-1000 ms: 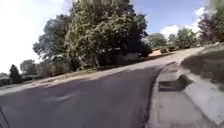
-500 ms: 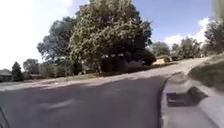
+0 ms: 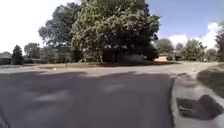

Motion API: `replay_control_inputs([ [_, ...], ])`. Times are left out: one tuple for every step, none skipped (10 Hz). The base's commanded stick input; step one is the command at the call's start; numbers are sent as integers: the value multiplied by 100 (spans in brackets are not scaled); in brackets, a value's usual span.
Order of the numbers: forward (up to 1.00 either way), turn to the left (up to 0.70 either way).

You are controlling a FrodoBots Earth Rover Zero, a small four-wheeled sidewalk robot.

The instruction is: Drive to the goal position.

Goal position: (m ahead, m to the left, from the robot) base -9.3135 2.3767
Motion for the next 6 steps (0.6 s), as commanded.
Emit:
replay_control_inputs([
  [70, -31],
  [70, -9],
  [70, 0],
  [70, 0],
  [70, 0],
  [70, 0],
])
